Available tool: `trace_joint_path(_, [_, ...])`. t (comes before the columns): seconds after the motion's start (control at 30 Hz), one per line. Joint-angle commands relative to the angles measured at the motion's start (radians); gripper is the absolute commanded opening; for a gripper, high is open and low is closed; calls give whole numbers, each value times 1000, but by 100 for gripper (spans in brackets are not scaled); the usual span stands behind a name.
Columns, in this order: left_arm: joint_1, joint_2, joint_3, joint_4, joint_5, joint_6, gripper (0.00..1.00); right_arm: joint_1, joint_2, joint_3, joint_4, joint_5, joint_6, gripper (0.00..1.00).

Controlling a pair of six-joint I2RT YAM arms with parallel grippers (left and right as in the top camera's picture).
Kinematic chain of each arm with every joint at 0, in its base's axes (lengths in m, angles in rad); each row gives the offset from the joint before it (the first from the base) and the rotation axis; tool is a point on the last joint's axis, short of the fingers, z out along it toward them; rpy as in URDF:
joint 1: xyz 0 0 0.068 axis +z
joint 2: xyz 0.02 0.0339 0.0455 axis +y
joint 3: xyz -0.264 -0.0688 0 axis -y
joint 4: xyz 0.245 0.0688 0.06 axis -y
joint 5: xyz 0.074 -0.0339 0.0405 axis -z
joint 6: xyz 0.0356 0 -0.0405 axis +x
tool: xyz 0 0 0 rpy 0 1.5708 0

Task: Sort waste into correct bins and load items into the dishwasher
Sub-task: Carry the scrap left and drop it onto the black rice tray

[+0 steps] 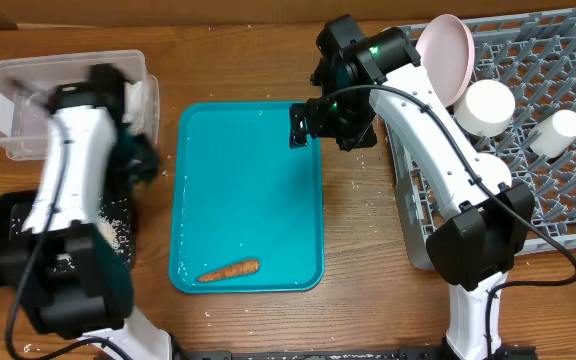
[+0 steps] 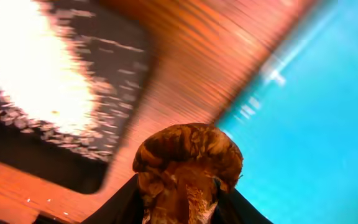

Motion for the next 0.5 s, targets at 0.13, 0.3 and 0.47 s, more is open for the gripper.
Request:
trace_joint_path(0.13, [291, 4, 18, 3, -6, -79, 39, -3, -23, 18, 3, 0, -2, 100])
trace_joint_path(0.3, [443, 5, 5, 25, 12, -80, 41, -3, -23, 18, 10, 13, -2, 100])
trace_joint_path(0.47, [488, 5, -23, 27, 18, -80, 43, -3, -23, 18, 22, 23, -2, 100])
